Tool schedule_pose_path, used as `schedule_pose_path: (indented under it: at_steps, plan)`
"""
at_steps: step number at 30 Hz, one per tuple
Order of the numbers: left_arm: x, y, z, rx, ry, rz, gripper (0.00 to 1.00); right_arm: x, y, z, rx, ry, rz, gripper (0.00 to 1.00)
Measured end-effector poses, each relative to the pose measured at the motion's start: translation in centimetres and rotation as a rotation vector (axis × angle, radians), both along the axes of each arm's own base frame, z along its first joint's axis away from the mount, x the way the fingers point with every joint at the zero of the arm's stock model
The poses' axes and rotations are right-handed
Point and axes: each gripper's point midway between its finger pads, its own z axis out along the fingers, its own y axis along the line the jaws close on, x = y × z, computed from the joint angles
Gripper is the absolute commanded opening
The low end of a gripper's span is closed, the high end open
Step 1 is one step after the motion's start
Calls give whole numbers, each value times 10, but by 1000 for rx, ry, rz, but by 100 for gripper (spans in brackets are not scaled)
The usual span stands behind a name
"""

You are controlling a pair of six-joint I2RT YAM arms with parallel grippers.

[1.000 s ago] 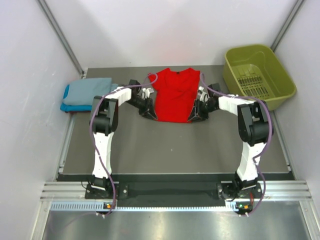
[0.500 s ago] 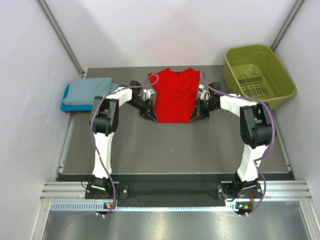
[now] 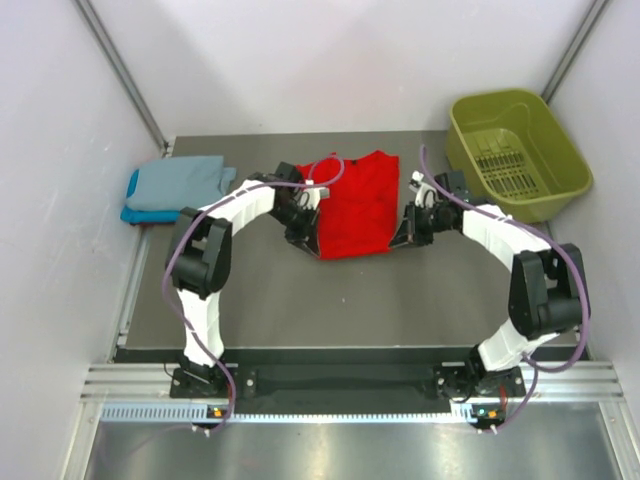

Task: Fold and stack the t-shirts
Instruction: Fold the tshirt

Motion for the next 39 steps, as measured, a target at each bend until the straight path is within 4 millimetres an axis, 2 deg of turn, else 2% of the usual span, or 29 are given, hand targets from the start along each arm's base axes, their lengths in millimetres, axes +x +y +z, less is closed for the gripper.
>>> schedule_pose_path:
  at_steps: [3,5,10,12,14,16,21,28,33,39]
  plan:
    - [-3,5,22,-4,-62,-6,0,-17,-3,4,2,1,-1,0]
    - [-6,7,36,-13,-95,-8,0,-24,-4,15,9,-18,0,0]
    - [-11,10,62,-36,-162,-18,0,-25,-4,42,31,-103,3,0]
    - [-11,10,64,-37,-175,-24,0,-22,-4,48,35,-120,3,0]
    - [-7,11,65,-25,-174,-27,0,-18,-3,50,34,-131,2,0]
    - [5,8,68,-19,-193,-33,0,-12,-2,53,34,-138,1,0]
    - [51,-2,71,-9,-260,-32,0,25,3,55,20,-160,-1,0]
    - [112,-10,61,9,-326,-16,0,79,10,66,1,-233,3,0]
    - [158,-17,67,-4,-409,-4,0,119,8,70,-5,-276,-22,0]
    - [188,-9,67,1,-479,27,0,161,-2,58,-36,-295,-70,0]
